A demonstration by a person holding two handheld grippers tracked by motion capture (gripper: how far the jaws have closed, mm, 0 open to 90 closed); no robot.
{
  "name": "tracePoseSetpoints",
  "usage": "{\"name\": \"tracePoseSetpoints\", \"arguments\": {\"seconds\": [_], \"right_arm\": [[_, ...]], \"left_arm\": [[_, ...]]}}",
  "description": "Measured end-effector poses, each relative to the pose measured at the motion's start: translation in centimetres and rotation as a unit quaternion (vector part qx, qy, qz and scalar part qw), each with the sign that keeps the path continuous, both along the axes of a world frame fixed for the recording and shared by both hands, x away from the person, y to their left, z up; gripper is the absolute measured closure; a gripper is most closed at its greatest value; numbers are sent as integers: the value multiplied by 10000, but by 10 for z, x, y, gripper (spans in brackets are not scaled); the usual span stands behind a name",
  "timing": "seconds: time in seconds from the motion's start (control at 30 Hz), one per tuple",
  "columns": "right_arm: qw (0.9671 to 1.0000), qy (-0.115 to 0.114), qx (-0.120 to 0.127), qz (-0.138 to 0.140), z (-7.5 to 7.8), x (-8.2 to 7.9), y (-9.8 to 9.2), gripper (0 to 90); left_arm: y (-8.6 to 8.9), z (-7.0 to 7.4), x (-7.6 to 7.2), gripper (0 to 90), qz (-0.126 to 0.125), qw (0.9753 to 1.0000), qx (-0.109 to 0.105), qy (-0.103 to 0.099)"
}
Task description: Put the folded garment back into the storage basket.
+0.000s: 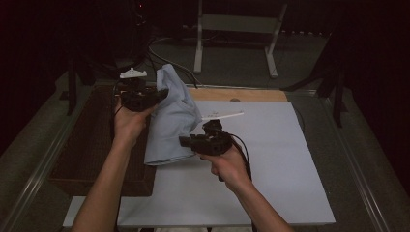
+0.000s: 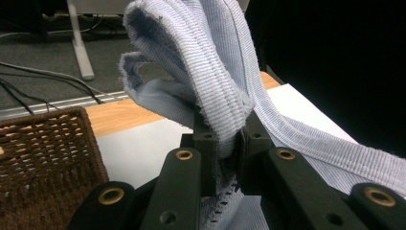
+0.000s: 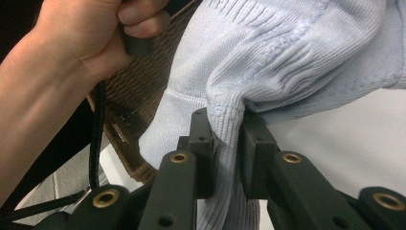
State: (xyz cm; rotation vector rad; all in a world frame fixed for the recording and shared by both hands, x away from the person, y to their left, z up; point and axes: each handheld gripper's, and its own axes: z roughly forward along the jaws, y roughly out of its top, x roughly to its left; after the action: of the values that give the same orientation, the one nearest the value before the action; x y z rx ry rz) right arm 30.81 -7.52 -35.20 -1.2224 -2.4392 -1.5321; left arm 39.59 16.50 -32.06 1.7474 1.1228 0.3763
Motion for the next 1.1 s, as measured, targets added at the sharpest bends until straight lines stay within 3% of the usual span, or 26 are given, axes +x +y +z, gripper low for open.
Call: {"name": "tracePoseSetpoints", "arguments": {"seconds": [1.1], "right_arm": [[10000, 42, 2, -11, -1, 13, 24, 783]], "left_arm": [[26, 5, 1, 832, 172, 9998, -34, -74]]}}
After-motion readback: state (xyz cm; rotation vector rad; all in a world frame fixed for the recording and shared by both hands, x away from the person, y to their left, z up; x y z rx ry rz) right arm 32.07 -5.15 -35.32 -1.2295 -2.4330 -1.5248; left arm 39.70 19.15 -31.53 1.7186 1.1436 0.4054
